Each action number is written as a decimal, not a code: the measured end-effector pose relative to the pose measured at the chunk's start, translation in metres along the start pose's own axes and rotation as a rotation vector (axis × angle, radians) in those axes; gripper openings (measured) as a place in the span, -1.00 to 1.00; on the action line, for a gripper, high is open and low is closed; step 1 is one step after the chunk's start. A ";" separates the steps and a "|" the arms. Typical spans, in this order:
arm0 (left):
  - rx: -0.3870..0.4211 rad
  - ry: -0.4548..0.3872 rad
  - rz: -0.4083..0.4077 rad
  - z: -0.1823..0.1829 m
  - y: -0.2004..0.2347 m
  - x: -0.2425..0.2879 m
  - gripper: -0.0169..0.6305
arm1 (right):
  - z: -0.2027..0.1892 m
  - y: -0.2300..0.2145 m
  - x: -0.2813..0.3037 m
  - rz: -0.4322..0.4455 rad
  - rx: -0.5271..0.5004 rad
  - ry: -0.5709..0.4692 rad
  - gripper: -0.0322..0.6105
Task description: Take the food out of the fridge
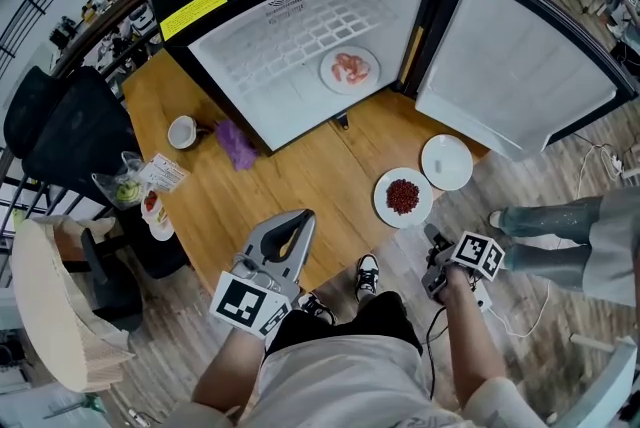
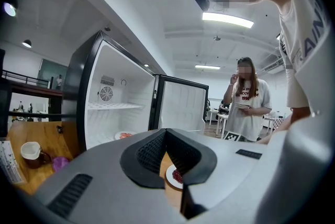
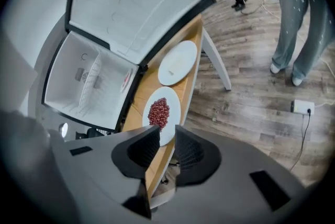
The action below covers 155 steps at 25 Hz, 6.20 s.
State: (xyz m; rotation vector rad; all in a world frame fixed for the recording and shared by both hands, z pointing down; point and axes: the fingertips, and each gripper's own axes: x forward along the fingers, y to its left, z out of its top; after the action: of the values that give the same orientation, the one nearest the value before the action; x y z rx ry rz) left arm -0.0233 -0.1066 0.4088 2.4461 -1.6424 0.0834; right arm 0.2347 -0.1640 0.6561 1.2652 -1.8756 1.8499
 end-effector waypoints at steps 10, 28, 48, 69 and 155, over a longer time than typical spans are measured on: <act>0.022 -0.058 0.023 0.029 0.004 -0.026 -0.92 | 0.034 0.164 -0.066 0.183 -0.573 -0.312 -0.84; 0.088 -0.146 0.148 0.078 0.030 -0.074 -0.93 | 0.007 0.343 -0.131 0.473 -0.989 -0.519 -0.84; 0.089 -0.159 0.164 0.078 0.037 -0.074 -0.92 | 0.017 0.338 -0.099 0.478 -0.887 -0.445 -0.84; 0.015 -0.061 0.274 0.038 0.076 -0.043 -0.92 | 0.118 0.294 0.111 0.440 -0.181 -0.200 -0.56; 0.019 -0.053 0.357 -0.021 0.097 -0.122 -0.92 | -0.055 0.231 0.025 0.640 0.139 -0.004 -0.82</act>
State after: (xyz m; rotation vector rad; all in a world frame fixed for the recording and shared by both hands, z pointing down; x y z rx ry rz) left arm -0.1582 -0.0272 0.4227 2.1566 -2.0921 0.0859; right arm 0.0384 -0.1624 0.5192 0.7374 -2.3815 2.3002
